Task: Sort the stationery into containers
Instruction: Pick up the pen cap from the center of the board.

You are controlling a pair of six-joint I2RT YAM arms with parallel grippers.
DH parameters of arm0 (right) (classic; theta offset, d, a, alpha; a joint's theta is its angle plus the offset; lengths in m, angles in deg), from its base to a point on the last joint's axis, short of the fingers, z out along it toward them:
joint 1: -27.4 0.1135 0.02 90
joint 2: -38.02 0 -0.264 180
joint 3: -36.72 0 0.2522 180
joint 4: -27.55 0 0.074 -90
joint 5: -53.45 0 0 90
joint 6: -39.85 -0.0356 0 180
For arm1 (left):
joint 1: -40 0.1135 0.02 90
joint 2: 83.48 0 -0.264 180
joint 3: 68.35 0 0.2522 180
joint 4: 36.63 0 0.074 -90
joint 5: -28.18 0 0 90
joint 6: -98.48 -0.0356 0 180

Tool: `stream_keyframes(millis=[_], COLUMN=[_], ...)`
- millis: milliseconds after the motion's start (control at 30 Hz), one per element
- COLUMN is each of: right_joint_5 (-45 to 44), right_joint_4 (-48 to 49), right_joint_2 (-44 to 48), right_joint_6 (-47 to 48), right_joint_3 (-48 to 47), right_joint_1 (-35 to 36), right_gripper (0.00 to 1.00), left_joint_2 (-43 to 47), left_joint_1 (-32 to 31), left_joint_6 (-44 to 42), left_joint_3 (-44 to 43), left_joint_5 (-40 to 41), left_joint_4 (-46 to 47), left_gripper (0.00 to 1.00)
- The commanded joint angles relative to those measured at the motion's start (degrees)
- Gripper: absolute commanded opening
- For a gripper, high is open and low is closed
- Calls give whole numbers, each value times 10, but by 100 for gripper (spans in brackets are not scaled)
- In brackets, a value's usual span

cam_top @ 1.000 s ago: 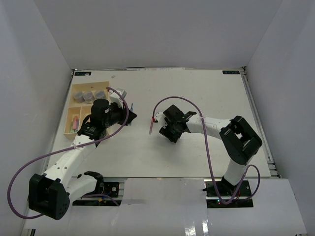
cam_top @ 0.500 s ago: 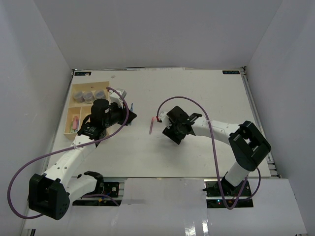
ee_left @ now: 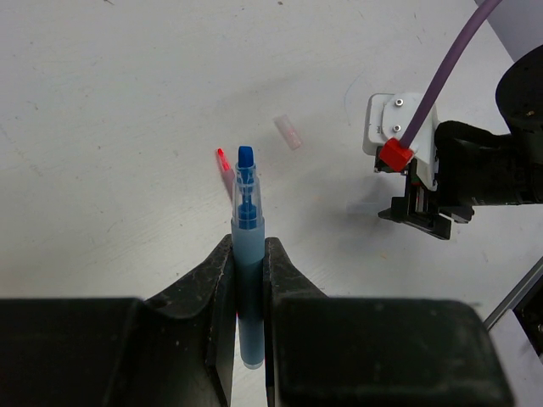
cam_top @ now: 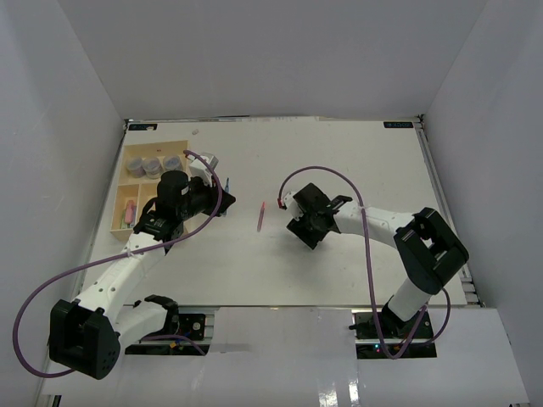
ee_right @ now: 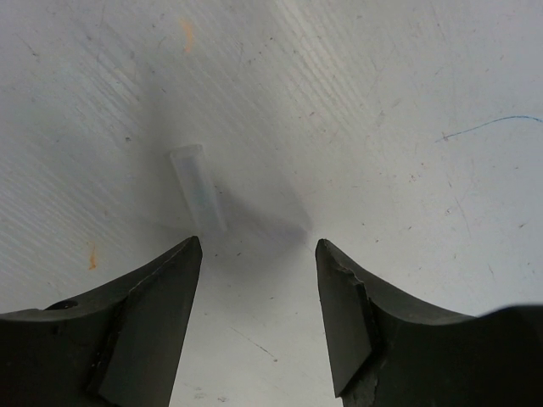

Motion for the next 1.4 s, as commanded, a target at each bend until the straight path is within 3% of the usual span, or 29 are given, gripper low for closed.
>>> stream_keyframes(millis=[0,1367], right_joint_5=[-4,-16], right_joint_4=[18,58], right_joint_2=[-2,-38], right_joint_6=[-10,-20], right_joint_3=[8,-25], right_joint_1=[-9,-38], right_gripper=[63,62], left_joint_2=[8,7], left_joint_1=[3,3], left_joint_6=[2,0], left_joint_3=[-14,-14], left_joint_5=[-5,4], left_joint_4=[-1,-6], left_gripper=[0,0])
